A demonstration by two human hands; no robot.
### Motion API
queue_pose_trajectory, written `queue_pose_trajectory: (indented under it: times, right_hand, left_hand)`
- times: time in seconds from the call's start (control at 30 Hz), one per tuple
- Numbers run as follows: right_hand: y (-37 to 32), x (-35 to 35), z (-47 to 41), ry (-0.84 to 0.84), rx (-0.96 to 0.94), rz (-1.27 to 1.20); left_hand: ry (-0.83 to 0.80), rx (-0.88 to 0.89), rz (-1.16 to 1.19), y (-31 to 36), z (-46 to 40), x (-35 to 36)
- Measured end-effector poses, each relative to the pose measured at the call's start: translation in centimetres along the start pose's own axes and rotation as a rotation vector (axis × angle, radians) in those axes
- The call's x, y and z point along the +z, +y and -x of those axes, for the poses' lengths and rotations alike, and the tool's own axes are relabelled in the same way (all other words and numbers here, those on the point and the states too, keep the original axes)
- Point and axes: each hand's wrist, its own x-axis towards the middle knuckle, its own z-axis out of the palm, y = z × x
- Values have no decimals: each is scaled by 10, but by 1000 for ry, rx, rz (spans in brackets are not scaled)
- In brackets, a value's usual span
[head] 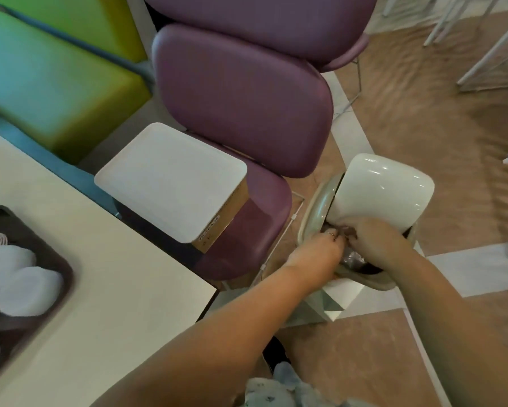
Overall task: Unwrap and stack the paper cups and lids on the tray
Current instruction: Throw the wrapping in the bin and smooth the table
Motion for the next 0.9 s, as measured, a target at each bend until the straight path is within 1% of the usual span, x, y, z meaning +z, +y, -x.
queue_pose_trajectory:
  times: [0.07,0.13,0.17,0.2,0.27,0.33,0.4,0.47,0.53,0.67,0.8,0.87,0.9]
  right_hand:
    - [-18,-14,9,118,-60,-61]
    - [-42,-19,17,289,-201,-157]
    - [-57,-21,21,344,-285,-195]
    - [-73,-22,24,381,-341,-231]
    - [-114,-18,27,416,-459,-246]
    - [-141,-15,31,435,-513,-250]
    - [-176,-3,35,396,-592,-242]
    - [-206,8,40,355,-645,-206]
    - [-237,24,48,313,-738,-178]
    - [-295,61,64,230,-903,-77]
    - [-342,108,91,137,-1059,14]
    - [-359,137,105,65,-1139,81]
    - [-364,149,110,19,-1161,119]
  left_hand:
    - [117,-65,73,-10,17,-15]
    - [241,-139,123,-22,37,-28]
    - [309,-187,132,-29,50,-37]
    - [377,-241,141,-33,62,-45]
    - [469,-404,164,-45,99,-64]
    - [495,-557,154,-52,123,-76]
    - [530,-711,129,-64,156,-84]
    - [542,-822,118,-74,185,-87]
    - [549,-931,95,-84,219,-83]
    - [600,-1073,-13,-97,290,-74]
    - [625,-1268,-49,-96,362,-60]
    - [588,-1373,-24,-90,398,-51]
    - [540,-1421,-9,-87,411,-46]
